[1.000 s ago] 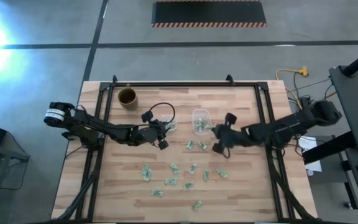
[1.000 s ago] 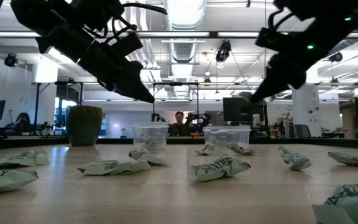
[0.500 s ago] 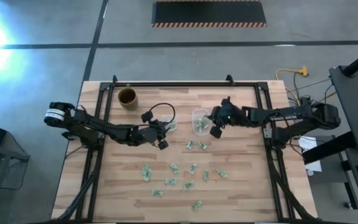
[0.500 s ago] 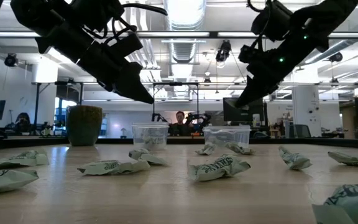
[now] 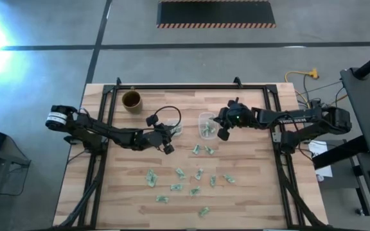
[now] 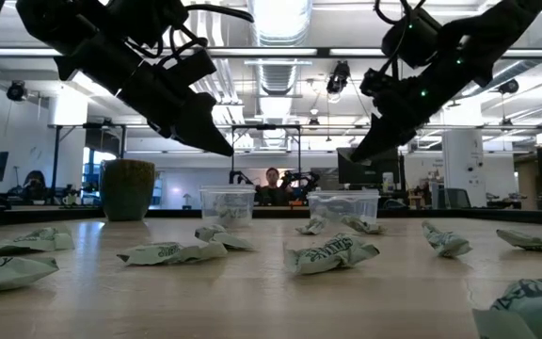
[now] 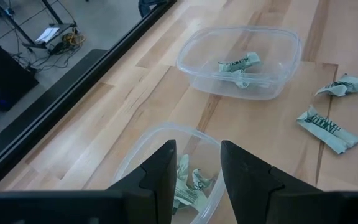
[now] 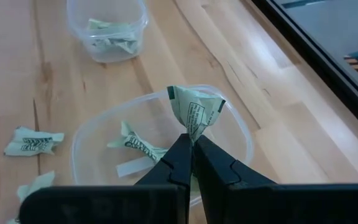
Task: Pick and place items into bin
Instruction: Put the light green stevia packet into the right transparent bin
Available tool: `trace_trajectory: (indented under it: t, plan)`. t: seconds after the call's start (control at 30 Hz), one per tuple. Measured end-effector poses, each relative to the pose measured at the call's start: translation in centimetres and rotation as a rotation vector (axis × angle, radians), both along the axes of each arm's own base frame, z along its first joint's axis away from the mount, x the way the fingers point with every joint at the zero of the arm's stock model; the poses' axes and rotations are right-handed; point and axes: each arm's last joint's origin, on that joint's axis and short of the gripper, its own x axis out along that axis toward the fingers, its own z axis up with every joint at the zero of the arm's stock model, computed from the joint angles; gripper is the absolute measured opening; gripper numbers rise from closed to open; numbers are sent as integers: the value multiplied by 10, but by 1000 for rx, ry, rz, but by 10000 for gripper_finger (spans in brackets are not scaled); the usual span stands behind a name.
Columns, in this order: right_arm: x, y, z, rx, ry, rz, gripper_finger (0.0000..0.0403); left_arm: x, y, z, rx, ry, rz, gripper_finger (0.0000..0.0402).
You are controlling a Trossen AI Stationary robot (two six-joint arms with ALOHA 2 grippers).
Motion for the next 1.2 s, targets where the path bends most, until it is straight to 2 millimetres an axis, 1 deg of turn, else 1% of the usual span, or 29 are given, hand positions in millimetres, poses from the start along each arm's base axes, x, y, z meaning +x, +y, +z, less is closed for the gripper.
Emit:
trace_trajectory:
  t: [0.33,0.47,0.67,0.83,0.97,1.07,1.2]
  plan:
    - [-2,1,-8,-22,-61,3,9,0,0,0,-1,-2,1,109]
    - [4,0,-16,-9,-68,23,9,0,0,0,-3,-5,1,109]
    - [17,-4,-37,-7,-39,28,9,1,0,1,-5,-12,0,109]
    - [26,-8,-45,-7,-19,16,9,1,-1,1,-4,-12,-4,109]
    - [28,-12,-47,-4,-12,5,9,1,-1,1,-4,-11,-4,109]
    - [28,-12,-48,-18,1,18,21,1,-1,1,-3,-10,-4,109]
    - [28,-12,-47,-23,-3,22,59,0,-2,1,-3,-9,-5,109]
